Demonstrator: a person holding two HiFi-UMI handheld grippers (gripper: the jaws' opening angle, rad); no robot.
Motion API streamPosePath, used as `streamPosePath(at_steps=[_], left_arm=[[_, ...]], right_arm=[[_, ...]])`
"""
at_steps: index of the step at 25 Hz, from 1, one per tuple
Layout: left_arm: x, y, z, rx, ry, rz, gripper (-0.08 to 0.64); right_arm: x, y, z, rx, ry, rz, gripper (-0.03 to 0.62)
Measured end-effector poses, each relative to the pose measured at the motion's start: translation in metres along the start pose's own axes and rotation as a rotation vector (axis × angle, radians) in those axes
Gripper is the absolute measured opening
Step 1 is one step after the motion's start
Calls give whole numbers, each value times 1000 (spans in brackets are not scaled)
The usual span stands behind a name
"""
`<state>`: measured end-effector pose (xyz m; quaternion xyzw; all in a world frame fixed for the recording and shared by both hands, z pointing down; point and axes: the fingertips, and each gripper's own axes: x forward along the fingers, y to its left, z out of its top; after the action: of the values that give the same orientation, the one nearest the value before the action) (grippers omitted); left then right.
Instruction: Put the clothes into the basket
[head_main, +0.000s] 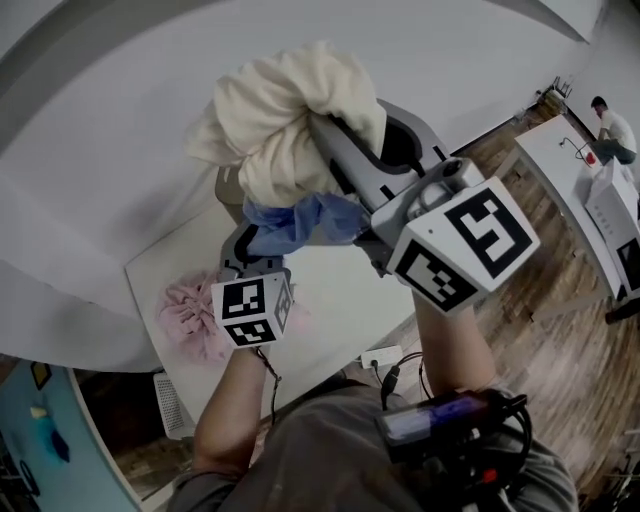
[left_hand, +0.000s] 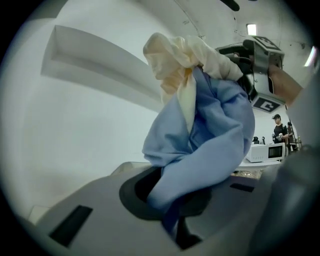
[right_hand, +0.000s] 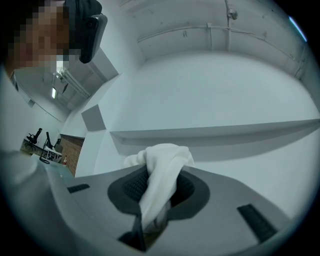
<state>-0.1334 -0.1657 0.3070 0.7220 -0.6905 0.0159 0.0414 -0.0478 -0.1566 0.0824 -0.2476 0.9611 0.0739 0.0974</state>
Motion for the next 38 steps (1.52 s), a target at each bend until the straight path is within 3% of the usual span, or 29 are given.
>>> streamPosePath(at_steps=[7,13,24,30,38], left_arm=[[2,-1,69,18,-67,-11,15],[-4,4,133,18,-174,-4,15],[39,1,225,97,-308,11,15],[64,9,234,103,-318,18,15],[111,25,178,51,-197,6,15]], right_arm=[[-1,-14,-11,-24,11,-43,77],[5,-16,-5,-44,-10,-41,78],[35,-67,14,-59,-66,-16,78],[56,-88,0,-51,-44,-3,80],[76,-111,-63,-13,77,23,81]])
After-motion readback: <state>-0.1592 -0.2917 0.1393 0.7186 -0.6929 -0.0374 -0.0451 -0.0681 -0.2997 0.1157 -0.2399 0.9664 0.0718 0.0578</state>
